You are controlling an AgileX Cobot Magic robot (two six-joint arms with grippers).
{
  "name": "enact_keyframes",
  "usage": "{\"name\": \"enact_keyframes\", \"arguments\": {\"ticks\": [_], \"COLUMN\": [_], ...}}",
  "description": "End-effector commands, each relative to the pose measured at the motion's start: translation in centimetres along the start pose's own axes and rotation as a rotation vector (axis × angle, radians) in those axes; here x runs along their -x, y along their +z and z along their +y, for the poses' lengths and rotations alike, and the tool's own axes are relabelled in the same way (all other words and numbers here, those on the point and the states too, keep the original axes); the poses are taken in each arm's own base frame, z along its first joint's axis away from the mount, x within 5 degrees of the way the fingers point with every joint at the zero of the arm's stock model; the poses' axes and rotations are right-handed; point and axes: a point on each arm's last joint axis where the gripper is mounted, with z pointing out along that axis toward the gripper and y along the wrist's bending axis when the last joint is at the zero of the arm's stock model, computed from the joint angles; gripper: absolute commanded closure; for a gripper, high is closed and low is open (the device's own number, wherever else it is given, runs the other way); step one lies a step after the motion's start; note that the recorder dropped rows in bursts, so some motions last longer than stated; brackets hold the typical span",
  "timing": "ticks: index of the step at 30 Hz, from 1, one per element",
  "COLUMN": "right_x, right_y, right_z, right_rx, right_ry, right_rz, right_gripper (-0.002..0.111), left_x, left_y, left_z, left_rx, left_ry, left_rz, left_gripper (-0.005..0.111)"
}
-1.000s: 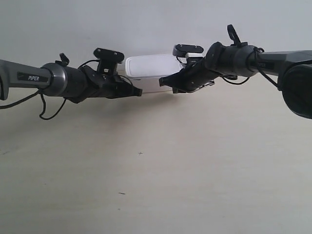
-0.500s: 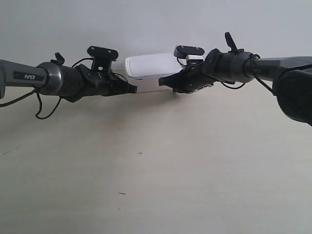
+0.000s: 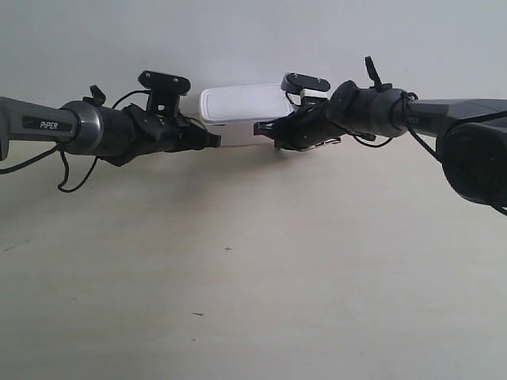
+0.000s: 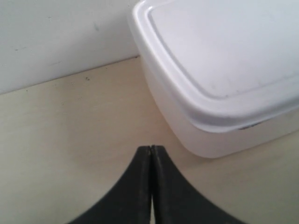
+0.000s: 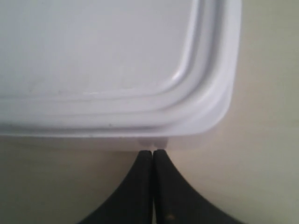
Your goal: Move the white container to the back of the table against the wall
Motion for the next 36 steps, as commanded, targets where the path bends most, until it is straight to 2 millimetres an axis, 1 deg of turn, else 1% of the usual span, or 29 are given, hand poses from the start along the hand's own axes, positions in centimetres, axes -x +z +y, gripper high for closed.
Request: {"name": "enact_keyframes", "arguments": {"ticks": [1,8,15,20,23,27,30,31,32,33,34,35,36], "right_x": [0.9,0.8,0.2,0.5,0.8,1.2,1.6,2.0,2.2,2.6,2.7,3.0,3.0], "right_y": [-0.1,-0.1,-0.3,-1.4,-2.3,-3.6,-4.7,-5.6,-6.1,-7.5,-8.2,-10.0,-10.7], "right_z": [0.4,0.4,0.8,1.6,1.9,1.8,2.1,2.5,2.7,3.2,3.3,3.5,3.6], "right_rx": [0.024,0.031,0.066,0.100,0.092,0.023,0.020,0.025,0.025,0.011,-0.005,-0.039,-0.055], "right_ry": [0.014,0.011,-0.011,-0.053,-0.085,-0.105,-0.126,-0.131,-0.130,-0.138,-0.146,-0.173,-0.186], "right_rz": [-0.072,-0.061,0.023,0.088,0.136,0.194,0.235,0.242,0.237,0.232,0.231,0.223,0.213], "right_gripper": [0.108,0.108,0.108,0.108,0.108,0.108,0.108,0.108,0.108,0.108,0.108,0.108,0.108], "left_x": [0.2,0.2,-0.1,-0.6,-0.5,-0.7,-0.4,0.1,0.3,1.1,1.6,2.3,2.4], "left_y": [0.1,0.1,0.1,0.0,-0.7,-2.6,-4.2,-5.5,-6.0,-7.4,-8.2,-9.7,-10.3], "left_z": [0.2,0.2,-0.1,-0.6,-0.5,0.0,0.2,0.3,0.4,0.5,0.6,0.8,0.9], "left_rx": [0.014,0.011,-0.022,-0.078,-0.068,-0.044,-0.035,-0.033,-0.031,-0.032,-0.030,-0.022,-0.022], "left_ry": [-0.005,-0.003,0.000,0.002,-0.004,-0.001,0.000,0.000,0.000,0.001,0.000,-0.001,-0.001], "left_rz": [-0.017,-0.014,0.018,0.074,0.075,0.085,0.087,0.083,0.077,0.064,0.050,0.030,0.029], "left_gripper": [0.107,0.107,0.107,0.107,0.107,0.107,0.107,0.107,0.107,0.107,0.107,0.107,0.107]}}
